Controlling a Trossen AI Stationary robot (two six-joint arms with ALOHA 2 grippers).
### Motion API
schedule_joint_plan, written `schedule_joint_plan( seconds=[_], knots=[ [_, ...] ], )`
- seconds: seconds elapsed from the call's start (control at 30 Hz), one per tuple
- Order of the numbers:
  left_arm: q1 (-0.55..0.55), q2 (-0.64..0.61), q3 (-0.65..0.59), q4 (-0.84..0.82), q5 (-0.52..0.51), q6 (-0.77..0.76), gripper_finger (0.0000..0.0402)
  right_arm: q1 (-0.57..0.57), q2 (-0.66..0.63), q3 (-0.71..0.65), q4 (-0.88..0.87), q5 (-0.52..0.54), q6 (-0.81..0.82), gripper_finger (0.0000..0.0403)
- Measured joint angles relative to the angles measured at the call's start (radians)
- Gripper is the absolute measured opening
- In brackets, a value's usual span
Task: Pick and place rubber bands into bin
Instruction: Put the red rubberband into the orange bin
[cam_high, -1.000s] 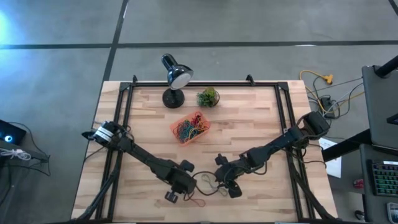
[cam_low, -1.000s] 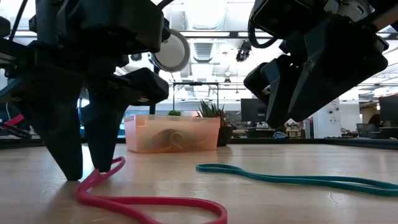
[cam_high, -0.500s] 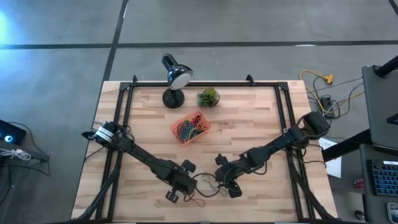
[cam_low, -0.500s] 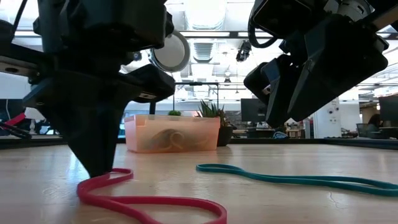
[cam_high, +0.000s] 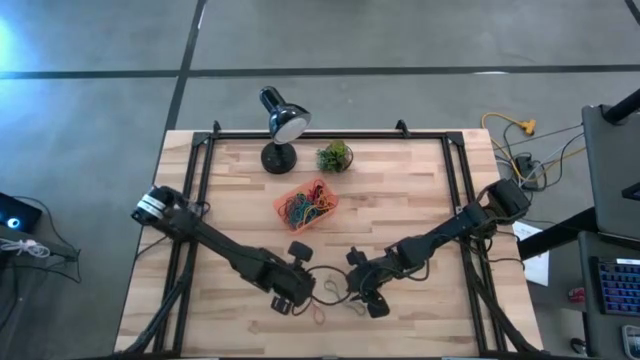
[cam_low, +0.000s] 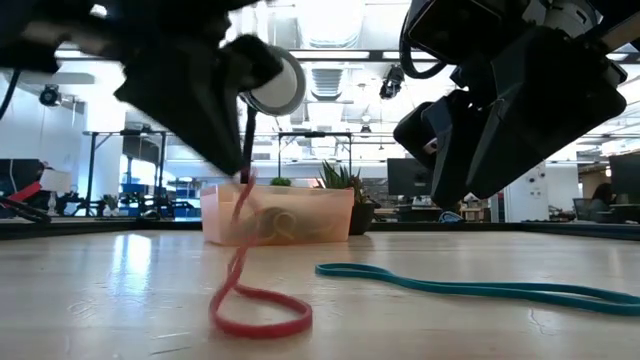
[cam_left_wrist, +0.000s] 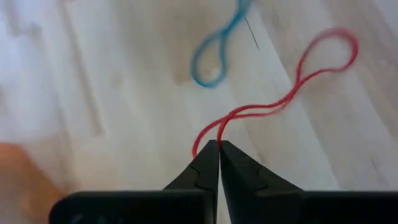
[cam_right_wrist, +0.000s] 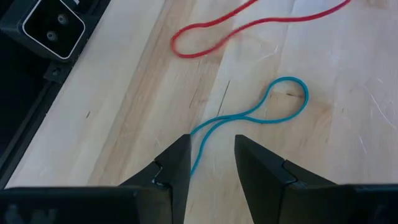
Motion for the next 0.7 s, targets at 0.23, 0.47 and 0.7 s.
schedule_joint_plan(
  seconds=[0.23, 0.47, 0.7],
  knots=[
    [-0.011, -0.089, 0.0, -0.066, -0.157, -0.022, 0.0, 0.0, 0.0, -0.001, -0.005, 0.0, 0.0, 0.0118],
    [-0.02, -0.184, 0.0, -0.105, -0.338, -0.028, 0.0, 0.0, 0.0, -0.001, -0.012, 0.0, 0.0, 0.0118],
    [-0.019, -0.273, 0.0, -0.149, -0.537, -0.025, 0.0, 0.0, 0.0, -0.001, -0.012, 0.0, 0.0, 0.0118]
  ],
)
